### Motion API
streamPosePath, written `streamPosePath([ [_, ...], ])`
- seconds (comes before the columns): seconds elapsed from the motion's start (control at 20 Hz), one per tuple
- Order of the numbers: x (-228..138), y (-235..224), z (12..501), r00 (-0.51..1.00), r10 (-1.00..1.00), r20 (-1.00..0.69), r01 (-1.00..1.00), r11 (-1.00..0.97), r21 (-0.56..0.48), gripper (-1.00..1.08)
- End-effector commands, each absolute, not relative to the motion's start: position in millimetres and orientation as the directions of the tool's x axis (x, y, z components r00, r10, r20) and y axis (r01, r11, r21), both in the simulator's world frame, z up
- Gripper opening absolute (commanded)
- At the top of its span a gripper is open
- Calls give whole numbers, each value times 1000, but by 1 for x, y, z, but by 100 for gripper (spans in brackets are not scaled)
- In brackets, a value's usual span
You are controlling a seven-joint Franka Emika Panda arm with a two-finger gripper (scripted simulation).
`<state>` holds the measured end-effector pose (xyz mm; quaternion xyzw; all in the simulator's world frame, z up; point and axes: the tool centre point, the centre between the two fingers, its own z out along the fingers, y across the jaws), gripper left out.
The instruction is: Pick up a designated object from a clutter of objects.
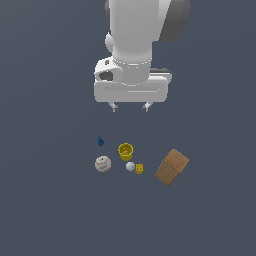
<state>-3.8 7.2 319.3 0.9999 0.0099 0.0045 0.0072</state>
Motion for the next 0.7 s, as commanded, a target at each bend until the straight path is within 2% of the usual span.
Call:
streamPosePath([
  [0.0, -4, 7, 319, 1000, 20, 9, 20, -1000, 15, 100],
  [0.65, -9, -11, 311, 998, -51, -25, -51, -999, -1, 100],
])
